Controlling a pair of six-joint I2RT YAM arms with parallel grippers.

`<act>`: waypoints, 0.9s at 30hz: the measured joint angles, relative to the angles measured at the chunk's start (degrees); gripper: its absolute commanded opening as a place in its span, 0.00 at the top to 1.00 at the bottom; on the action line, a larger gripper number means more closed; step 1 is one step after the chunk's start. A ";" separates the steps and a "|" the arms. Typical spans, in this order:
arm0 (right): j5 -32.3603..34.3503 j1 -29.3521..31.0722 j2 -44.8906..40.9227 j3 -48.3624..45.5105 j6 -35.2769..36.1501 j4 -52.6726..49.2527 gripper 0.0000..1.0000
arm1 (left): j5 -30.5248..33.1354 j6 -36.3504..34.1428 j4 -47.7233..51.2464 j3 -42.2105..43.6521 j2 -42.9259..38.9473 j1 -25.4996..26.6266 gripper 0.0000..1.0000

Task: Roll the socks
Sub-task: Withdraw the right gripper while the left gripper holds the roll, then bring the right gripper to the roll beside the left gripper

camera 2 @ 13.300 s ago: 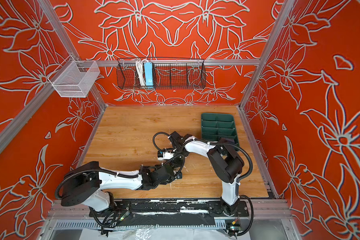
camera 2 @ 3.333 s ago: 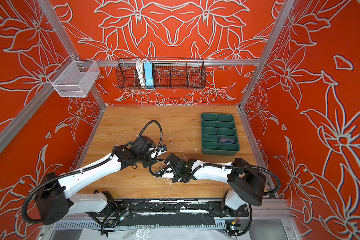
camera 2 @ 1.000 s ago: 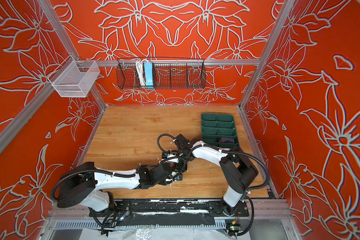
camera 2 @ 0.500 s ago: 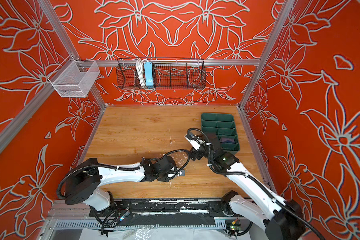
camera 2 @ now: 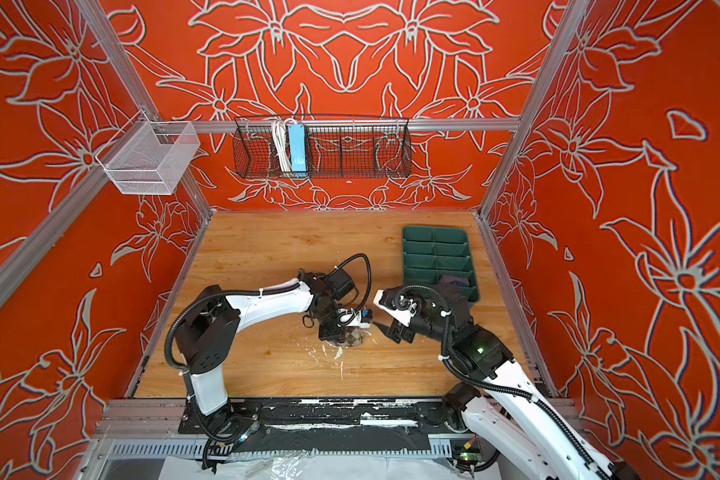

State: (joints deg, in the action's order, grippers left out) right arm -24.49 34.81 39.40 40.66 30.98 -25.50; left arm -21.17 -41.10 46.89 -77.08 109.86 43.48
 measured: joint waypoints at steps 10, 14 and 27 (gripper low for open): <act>15.61 20.85 9.97 -8.07 11.69 5.33 0.28 | -6.43 0.20 7.08 -5.42 4.98 -3.04 0.95; 19.56 22.88 17.09 -11.17 14.40 12.90 0.34 | -7.28 0.22 8.11 -5.44 5.31 -3.06 0.95; 26.86 23.06 36.81 -10.14 17.18 28.30 0.41 | -8.11 0.24 8.83 -5.81 5.81 -3.50 0.95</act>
State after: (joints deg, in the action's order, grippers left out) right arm 2.37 57.87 76.20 30.52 48.16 2.81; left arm -29.28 -40.86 55.72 -82.89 115.68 39.99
